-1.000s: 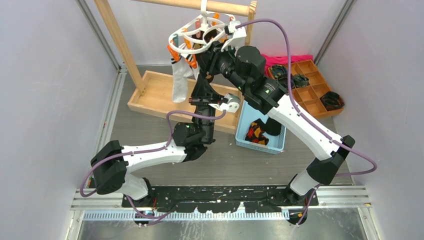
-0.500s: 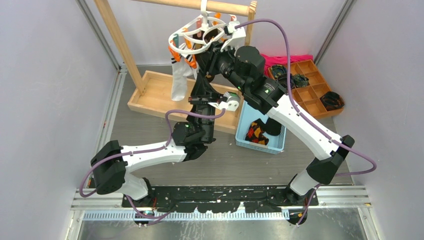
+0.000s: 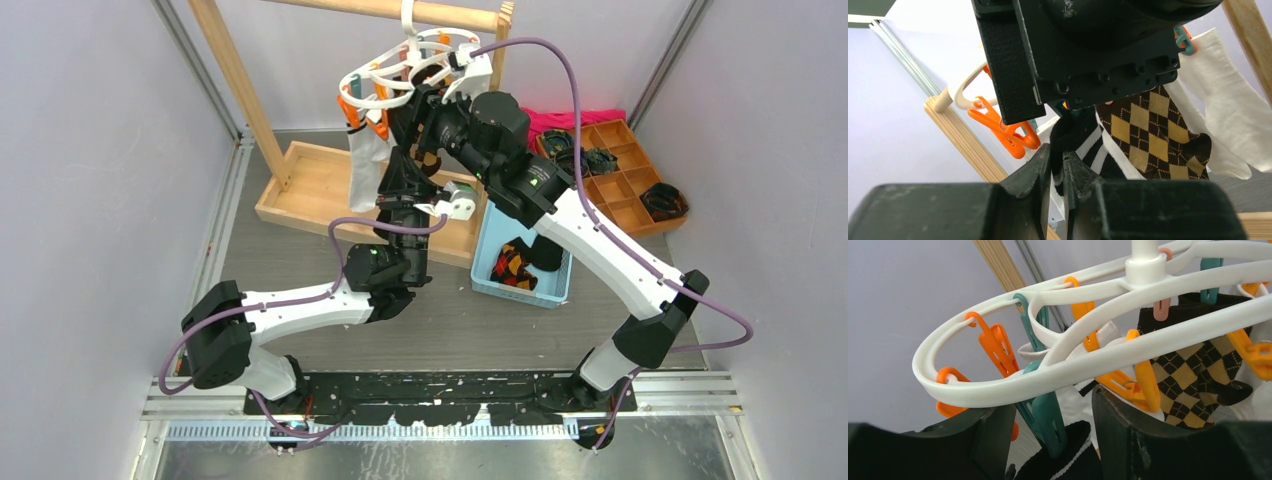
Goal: Clip the socks to the hanger
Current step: Clamp the sock onto the hanger.
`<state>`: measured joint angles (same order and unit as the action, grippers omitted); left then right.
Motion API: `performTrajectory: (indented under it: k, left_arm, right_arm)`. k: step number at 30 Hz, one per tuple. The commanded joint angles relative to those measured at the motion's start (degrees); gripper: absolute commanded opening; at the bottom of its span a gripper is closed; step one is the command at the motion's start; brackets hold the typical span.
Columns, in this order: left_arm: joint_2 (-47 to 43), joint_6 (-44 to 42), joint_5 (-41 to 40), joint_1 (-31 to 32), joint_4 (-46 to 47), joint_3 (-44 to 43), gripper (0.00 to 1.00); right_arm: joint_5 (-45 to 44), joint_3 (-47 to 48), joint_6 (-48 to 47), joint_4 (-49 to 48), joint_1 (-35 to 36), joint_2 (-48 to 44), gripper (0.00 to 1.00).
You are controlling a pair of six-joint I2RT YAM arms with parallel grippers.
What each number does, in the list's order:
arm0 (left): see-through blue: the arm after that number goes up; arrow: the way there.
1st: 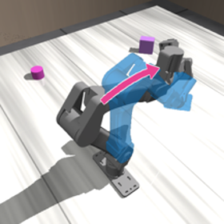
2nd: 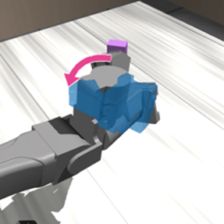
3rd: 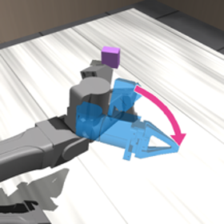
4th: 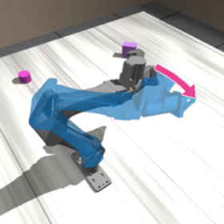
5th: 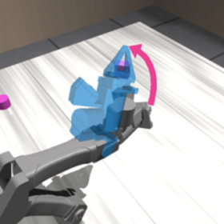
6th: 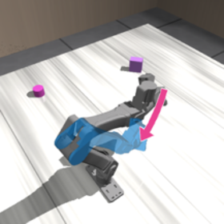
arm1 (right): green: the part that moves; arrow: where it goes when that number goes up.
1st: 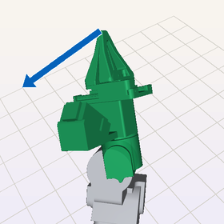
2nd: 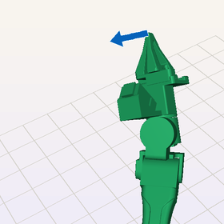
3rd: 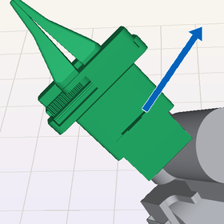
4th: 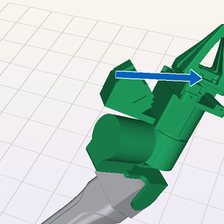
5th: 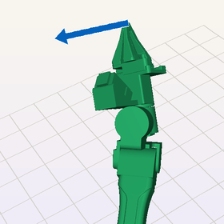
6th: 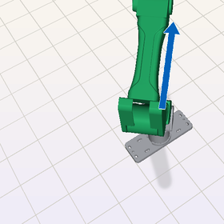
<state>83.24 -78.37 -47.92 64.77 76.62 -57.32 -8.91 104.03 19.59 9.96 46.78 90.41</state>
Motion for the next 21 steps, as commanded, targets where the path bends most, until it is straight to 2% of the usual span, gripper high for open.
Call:
performTrajectory:
  k: [1, 9, 13, 16, 18, 21]
  left_arm:
    - [-2.7, 2.3, -1.9, 0.5, 5.3, -0.9, 0.17]
    - [-6.7, 6.4, -4.0, 2.7, 2.5, 1.6, 0.47]
    - [-11.9, 12.9, -5.7, 4.1, -5.3, 4.2, 0.61]
    - [-18.4, 21.7, -5.8, 5.0, -17.8, 6.1, 0.71]
    - [-24.2, 33.2, -3.7, 5.1, -32.4, 6.5, 0.77]
    - [-33.1, 46.6, 6.7, 4.9, -55.7, 6.2, 0.85]
  right_arm:
    - [-0.8, 0.0, -0.8, -1.5, -0.4, -2.1, 0.63]
    - [1.2, -2.8, -2.7, -1.3, -0.3, -4.7, 0.76]
    - [2.8, -3.7, -4.4, -0.8, -0.3, -6.1, 0.83]
    - [4.6, -4.6, -6.3, -0.2, -0.4, -7.6, 0.88]
    - [5.2, -5.3, -7.4, 0.5, -0.5, -8.8, 0.91]
    - [6.9, -6.8, -9.1, 1.5, -1.0, -11.1, 0.94]
